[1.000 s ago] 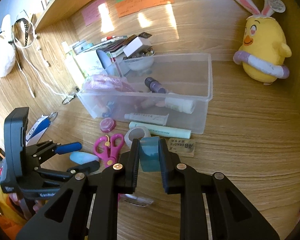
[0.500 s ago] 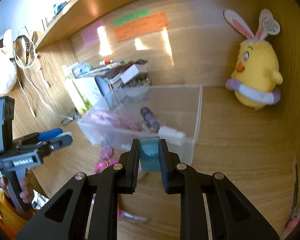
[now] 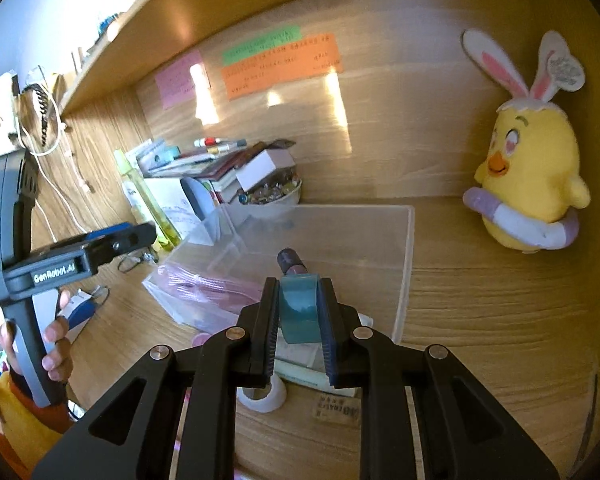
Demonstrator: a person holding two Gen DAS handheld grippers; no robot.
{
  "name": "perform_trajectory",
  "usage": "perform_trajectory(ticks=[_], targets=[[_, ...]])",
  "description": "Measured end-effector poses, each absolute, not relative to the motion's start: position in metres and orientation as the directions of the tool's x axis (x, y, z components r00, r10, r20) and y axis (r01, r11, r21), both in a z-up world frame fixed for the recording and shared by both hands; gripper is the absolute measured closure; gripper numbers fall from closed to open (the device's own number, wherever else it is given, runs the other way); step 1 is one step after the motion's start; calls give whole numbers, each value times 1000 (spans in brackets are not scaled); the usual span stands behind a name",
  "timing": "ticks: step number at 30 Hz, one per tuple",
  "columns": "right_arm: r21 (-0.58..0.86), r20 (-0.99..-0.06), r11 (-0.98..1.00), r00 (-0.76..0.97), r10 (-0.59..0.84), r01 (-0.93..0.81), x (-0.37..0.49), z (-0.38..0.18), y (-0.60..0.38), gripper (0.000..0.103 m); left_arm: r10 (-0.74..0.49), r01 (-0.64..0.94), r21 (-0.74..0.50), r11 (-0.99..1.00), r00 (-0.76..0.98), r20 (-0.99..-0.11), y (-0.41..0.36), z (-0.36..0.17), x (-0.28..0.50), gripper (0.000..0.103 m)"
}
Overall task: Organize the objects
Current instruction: 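Carry both bottles over the clear box and open both tools to drop them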
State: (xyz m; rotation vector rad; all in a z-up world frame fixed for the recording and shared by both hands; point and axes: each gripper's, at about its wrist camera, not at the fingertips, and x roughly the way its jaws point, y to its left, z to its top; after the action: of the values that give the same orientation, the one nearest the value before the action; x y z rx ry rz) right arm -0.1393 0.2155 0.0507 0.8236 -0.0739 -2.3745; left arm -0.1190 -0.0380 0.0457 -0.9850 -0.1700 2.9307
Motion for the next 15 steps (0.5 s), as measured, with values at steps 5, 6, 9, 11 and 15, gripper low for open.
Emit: perform_trajectory(ticks=[5, 6, 9, 11, 15], targets=[[260, -573, -802, -582, -577, 538, -159, 37, 202, 86, 104, -19, -140, -990, -773, -626, -40, 38, -139, 31], [260, -578, -801, -577, -577, 540, -162, 35, 199, 86, 102, -21, -135, -991, -767, -633, -39, 35, -142, 31], [258, -594, -798, -561, -576, 545, -167, 29, 192, 86, 107, -26, -132, -991, -754, -648, -38, 29, -149, 31], [254, -605, -797, -553, -574, 549, -170, 25, 187, 86, 123, -34, -146, -989, -740, -661, -38, 25, -153, 31], [239, -620, -800, -547, -562, 551, -170, 20, 182, 86, 148, -52, -160, -986, -721, -677, -36, 19, -159, 31]])
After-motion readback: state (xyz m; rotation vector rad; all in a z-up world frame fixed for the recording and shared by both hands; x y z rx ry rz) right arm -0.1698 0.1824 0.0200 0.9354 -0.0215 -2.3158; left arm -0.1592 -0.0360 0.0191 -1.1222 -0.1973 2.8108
